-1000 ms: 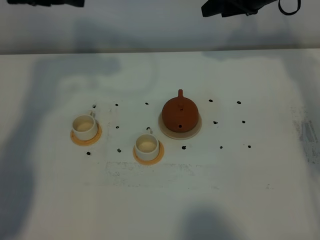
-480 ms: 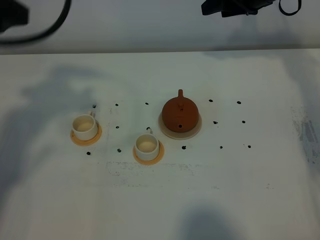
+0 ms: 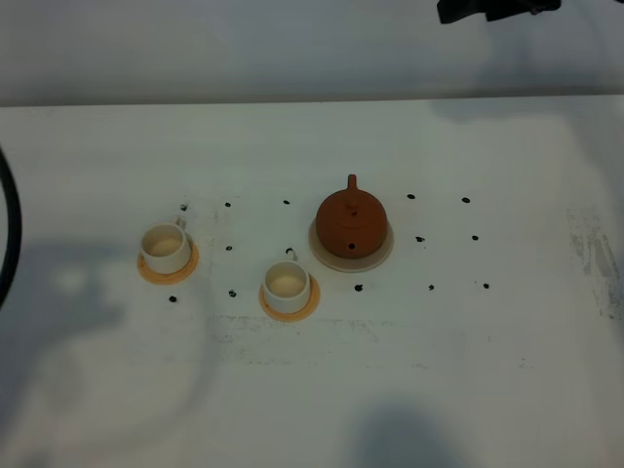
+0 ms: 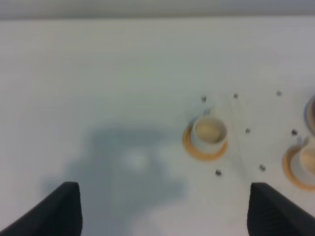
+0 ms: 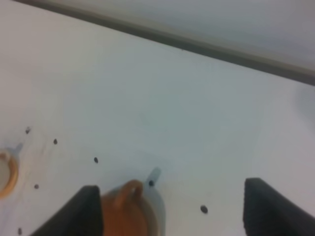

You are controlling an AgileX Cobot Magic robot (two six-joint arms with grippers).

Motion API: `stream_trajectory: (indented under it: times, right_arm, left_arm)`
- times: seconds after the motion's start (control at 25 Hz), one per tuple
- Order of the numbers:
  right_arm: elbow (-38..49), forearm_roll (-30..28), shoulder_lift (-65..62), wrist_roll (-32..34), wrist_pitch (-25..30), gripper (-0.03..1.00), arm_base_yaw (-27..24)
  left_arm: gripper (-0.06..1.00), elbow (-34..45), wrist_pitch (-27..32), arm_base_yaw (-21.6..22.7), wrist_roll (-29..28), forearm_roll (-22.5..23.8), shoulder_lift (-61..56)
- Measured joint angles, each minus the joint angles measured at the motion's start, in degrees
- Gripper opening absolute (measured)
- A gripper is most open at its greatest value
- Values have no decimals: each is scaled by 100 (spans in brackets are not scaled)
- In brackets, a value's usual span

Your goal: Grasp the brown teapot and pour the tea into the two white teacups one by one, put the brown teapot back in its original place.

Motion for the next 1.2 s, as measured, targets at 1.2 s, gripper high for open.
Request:
stream_trajectory:
  times: [1.2]
  right_arm:
    - [834, -3809, -1876, 804, -1219, 59, 0]
  left_arm:
    - [68, 1523, 1970, 0, -682, -132, -4600]
